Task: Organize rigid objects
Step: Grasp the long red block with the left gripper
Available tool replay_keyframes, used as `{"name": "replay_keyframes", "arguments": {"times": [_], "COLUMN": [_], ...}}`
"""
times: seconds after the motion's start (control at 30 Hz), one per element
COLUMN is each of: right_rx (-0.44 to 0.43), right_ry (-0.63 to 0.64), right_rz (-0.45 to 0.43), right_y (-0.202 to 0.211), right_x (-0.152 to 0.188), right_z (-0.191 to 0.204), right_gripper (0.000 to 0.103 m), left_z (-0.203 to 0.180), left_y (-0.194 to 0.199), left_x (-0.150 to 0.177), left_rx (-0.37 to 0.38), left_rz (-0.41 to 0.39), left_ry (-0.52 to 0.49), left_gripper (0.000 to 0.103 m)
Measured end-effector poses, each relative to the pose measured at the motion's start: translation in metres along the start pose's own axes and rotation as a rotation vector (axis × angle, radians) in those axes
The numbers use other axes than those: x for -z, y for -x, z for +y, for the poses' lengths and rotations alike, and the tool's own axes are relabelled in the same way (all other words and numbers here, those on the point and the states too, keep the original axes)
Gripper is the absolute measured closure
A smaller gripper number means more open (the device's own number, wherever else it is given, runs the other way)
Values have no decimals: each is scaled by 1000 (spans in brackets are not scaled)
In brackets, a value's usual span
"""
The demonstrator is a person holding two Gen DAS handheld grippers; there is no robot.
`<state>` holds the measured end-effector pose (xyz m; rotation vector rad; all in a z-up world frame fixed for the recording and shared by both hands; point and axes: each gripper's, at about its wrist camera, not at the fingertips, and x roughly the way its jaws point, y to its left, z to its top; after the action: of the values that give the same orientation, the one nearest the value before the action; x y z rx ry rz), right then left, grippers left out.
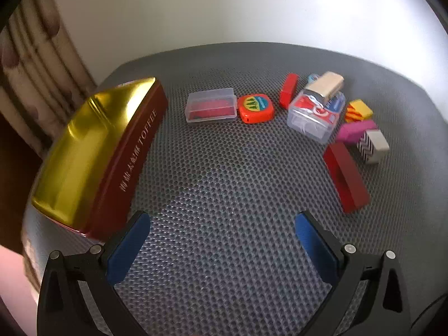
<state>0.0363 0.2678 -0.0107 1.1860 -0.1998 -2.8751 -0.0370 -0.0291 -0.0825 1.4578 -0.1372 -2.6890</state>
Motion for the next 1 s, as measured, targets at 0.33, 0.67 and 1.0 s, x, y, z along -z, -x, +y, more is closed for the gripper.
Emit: {"name": "replay_keyframes", "arguments": {"times": [0.33, 0.67, 1.0], "right_rx": [0, 1, -18], "right_ry": [-53, -99, -87], "right_rz": [29, 30, 12], "right_y": [-11, -12, -9], "right_x": [0, -4, -6], "right_z": [-20, -33, -26], "right_gripper": [1, 1, 1], "left_z": [-23, -106, -106], "left_y": [-2, -19, -16], "left_x": [-15, -20, -16], "left_rx": [100, 91, 148], "left_rz": [9, 20, 25], "left_ry": [-3, -100, -86], "left_gripper": [0, 22, 84]}}
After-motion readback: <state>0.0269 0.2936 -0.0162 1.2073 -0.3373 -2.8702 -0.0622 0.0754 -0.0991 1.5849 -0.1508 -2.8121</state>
